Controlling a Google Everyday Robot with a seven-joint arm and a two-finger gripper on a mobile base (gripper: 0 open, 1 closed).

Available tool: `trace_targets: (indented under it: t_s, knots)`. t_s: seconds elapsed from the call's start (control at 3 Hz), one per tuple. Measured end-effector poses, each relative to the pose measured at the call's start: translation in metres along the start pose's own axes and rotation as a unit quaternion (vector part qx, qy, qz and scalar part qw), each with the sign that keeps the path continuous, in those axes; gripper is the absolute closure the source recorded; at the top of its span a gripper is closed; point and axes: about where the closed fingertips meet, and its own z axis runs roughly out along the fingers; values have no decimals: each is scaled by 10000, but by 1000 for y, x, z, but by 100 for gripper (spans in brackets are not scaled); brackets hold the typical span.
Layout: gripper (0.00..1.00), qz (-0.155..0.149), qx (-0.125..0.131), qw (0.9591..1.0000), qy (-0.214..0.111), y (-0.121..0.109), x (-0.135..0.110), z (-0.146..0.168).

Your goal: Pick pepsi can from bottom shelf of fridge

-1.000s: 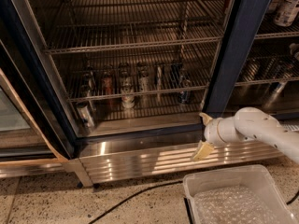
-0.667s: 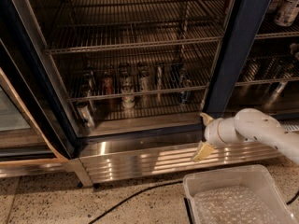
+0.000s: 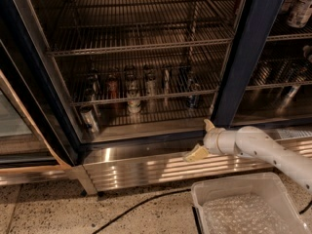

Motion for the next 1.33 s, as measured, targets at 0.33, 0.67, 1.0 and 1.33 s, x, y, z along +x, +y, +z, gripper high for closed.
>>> trace_targets:
  t_s: [0.33, 0.67, 1.0, 1.33]
  knots:
    - [0, 699, 231, 9965, -403, -12, -1, 24]
    - [0, 1099, 501, 9902, -697, -20, -7, 37]
    - [0, 1252, 934, 9835, -915, -35, -18, 42]
    - [0, 1254, 934, 9834, -917, -35, -18, 42]
